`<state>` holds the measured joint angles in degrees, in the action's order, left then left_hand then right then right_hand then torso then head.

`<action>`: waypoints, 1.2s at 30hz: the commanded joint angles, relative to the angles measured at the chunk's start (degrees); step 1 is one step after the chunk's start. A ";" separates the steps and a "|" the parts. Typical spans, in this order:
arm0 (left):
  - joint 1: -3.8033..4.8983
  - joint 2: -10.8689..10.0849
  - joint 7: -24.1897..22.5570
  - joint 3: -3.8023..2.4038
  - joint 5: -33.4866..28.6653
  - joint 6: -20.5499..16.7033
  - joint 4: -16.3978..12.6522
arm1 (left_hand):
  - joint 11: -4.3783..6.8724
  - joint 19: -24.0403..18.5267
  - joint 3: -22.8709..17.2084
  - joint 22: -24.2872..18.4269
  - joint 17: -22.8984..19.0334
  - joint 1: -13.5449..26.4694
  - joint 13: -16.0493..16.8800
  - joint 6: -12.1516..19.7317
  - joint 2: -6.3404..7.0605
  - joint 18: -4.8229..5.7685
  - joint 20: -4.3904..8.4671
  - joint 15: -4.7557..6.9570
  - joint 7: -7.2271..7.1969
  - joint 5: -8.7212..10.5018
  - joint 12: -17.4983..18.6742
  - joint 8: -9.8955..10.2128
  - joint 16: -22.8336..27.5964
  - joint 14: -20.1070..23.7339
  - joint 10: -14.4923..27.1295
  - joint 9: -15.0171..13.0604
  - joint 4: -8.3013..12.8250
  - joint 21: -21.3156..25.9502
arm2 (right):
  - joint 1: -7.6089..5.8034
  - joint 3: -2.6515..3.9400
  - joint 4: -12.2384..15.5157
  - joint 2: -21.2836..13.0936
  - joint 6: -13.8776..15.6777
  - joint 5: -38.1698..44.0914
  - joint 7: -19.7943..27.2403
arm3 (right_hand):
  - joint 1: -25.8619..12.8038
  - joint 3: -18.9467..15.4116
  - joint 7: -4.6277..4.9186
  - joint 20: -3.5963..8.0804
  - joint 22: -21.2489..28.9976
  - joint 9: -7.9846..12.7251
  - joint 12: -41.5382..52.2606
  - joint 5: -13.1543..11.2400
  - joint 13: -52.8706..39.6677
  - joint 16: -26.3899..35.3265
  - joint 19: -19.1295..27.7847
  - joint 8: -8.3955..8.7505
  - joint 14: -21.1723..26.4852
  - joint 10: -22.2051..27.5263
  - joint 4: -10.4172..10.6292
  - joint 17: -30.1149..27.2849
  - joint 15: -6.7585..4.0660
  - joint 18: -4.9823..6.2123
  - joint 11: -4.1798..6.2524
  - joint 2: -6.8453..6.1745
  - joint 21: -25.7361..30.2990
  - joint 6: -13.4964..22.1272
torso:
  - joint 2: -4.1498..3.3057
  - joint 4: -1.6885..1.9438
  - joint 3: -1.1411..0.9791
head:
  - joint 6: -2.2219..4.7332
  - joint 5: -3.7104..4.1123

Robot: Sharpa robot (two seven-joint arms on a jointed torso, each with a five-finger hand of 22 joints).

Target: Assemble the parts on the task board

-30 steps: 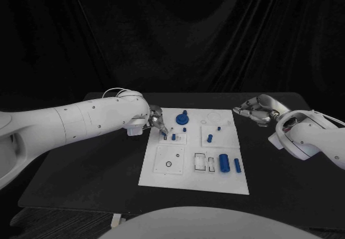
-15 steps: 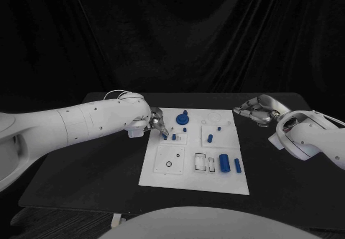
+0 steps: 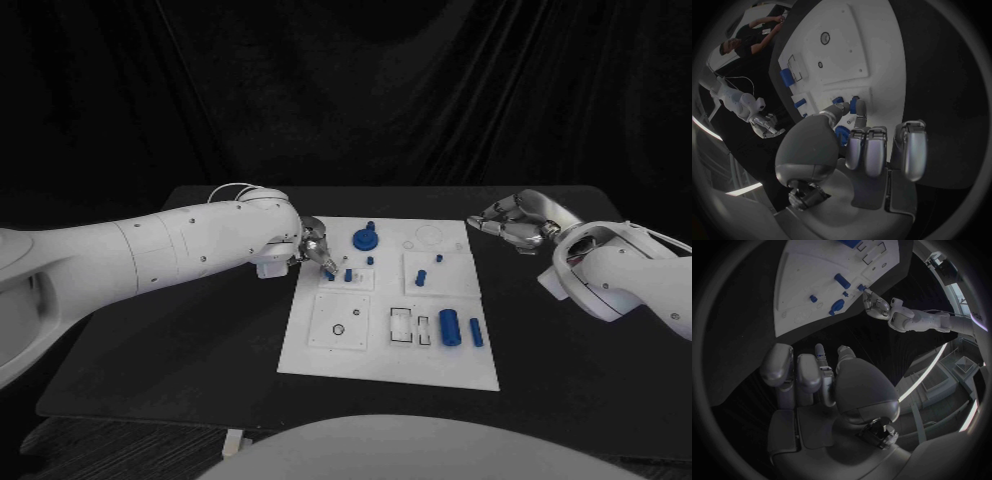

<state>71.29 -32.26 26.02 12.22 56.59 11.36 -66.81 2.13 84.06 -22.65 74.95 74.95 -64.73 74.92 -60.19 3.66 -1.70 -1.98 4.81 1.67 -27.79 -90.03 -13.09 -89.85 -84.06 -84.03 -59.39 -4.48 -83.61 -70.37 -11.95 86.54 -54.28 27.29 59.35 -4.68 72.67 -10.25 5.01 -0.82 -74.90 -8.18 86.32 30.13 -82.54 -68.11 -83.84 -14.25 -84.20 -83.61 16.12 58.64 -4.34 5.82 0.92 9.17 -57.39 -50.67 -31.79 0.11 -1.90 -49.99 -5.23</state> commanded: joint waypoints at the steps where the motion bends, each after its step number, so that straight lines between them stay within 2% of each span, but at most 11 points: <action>1: -0.16 0.20 -0.55 -0.05 -0.49 -0.14 -0.03 | 0.43 1.58 -0.45 12.62 15.05 0.08 15.08 0.03 -0.66 -0.12 0.51 0.26 -0.30 0.06 0.03 0.29 -0.15 -5.94 -5.97 0.12 0.11 0.23 | 0.15 0.04 -0.12 0.02 -0.01 -0.12 0.16 | 0.33 -0.03 -0.07 -0.42 -3.60 0.05 -0.18 0.08 0.83 0.06 -1.55 -0.18 -1.17 -2.55 0.20 0.03 -0.39 0.17 -0.19 -0.01 0.31 -0.46 | 0.01 0.00 0.01 | -0.01 0.05; 18: -0.30 0.53 -0.62 -0.05 -0.48 -0.77 1.40 | 0.44 1.58 -0.68 12.62 15.05 -0.05 15.08 0.06 -0.77 -0.13 0.51 0.26 -0.30 0.00 0.03 0.35 -0.15 -5.94 -5.97 0.16 0.27 0.25 | 0.25 0.04 -0.41 0.36 -0.45 -0.14 0.22 | 0.33 -0.03 -0.07 -0.42 -3.60 0.05 -0.18 0.08 0.83 0.06 -1.55 -0.18 -1.17 -2.55 0.20 0.03 -0.39 0.17 -0.19 -0.01 0.31 -0.46 | 0.00 -0.01 0.00 | -0.01 -0.31; 36: -0.63 0.96 -0.79 -0.05 -0.48 -0.56 1.94 | 0.43 1.52 -0.88 12.58 15.05 -0.14 15.08 0.07 -0.84 -0.15 0.52 0.27 -0.27 -0.01 0.03 0.39 -0.15 -5.94 -5.97 0.20 0.42 0.36 | 0.27 0.04 -0.29 0.29 -0.73 -0.15 0.05 | 0.38 -0.02 -0.07 -0.44 -3.60 0.07 -0.26 0.13 0.99 0.16 -1.54 -0.19 -1.14 -2.48 0.21 -0.13 -0.37 0.18 -0.22 0.02 0.38 -0.52 | 0.01 0.00 0.01 | -0.01 -0.25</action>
<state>70.92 -31.46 25.90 12.16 56.51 10.81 -64.82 2.13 84.06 -23.04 74.92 74.93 -65.01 74.92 -60.18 3.37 -1.70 -1.98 4.81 1.63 -27.47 -90.03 -13.09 -89.85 -84.06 -84.03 -59.27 -4.09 -83.61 -70.24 -11.95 86.16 -53.97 26.96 59.17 -4.58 72.57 -10.26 5.00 -0.82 -74.94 -8.19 86.31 30.13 -81.71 -68.11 -83.84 -14.24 -84.03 -83.68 16.12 58.56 -4.49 5.82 0.63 9.06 -57.39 -50.67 -31.79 0.12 -1.90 -49.99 -5.48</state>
